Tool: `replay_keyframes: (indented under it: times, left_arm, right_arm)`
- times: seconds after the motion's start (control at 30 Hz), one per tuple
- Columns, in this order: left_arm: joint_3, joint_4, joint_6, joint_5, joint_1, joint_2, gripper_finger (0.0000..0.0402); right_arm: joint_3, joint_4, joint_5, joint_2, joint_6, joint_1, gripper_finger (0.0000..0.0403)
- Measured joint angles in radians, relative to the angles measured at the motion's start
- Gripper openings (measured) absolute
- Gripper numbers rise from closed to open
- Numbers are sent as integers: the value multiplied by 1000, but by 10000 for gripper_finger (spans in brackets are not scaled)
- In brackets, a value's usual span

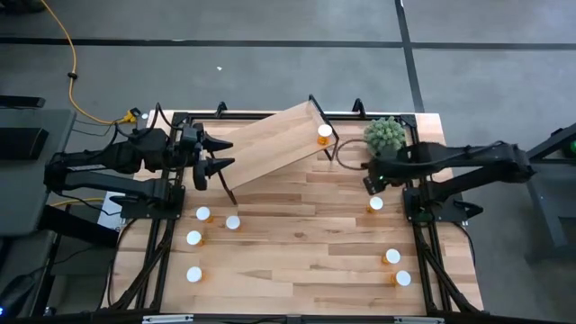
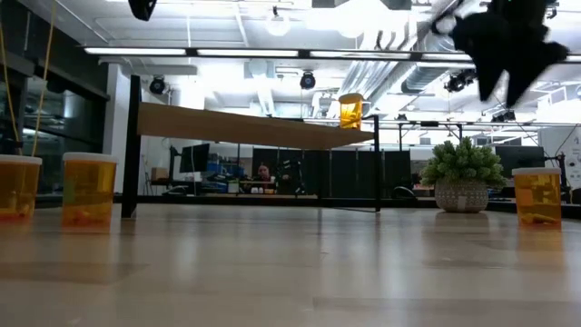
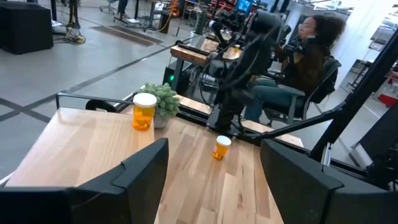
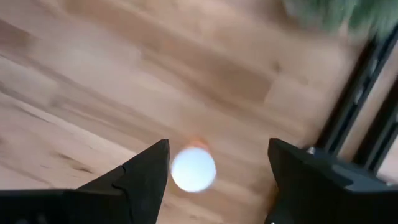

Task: Pick and place medicine bottles onto shelf by color
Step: Put the pill bottle on the shelf aligned with the pill bottle

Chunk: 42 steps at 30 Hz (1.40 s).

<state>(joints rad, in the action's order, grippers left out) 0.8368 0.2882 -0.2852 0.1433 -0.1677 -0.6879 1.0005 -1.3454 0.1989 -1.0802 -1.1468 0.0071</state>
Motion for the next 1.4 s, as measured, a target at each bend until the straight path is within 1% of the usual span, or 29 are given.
replay_keyframes:
  times: [0.13, 0.3, 0.43, 0.57, 0.87, 1.17, 1.4]
  left_arm:
    - [0, 0, 0, 0, 0, 1, 246]
    - [0, 0, 0, 3, 0, 0, 246]
    - [0, 0, 0, 3, 0, 0, 246]
    - [0, 0, 0, 3, 0, 0, 246]
    - [0, 0, 1, 2, 0, 0, 246]
    - [0, -1, 8, 2, 0, 0, 246]
    - [0, -1, 9, 2, 0, 0, 246]
  right_arm:
    - [-103, 92, -68, -28, -76, 9, 263]
    - [-188, 171, -131, -53, -160, 9, 263]
    - [-221, 261, -143, -54, -166, 9, 263]
    - [-248, 265, -149, -60, -208, 9, 263]
    - [-263, 289, -151, -88, -268, 47, 263]
    - [-263, 315, -181, -190, -268, 76, 263]
    - [-263, 323, -181, -219, -267, 79, 263]
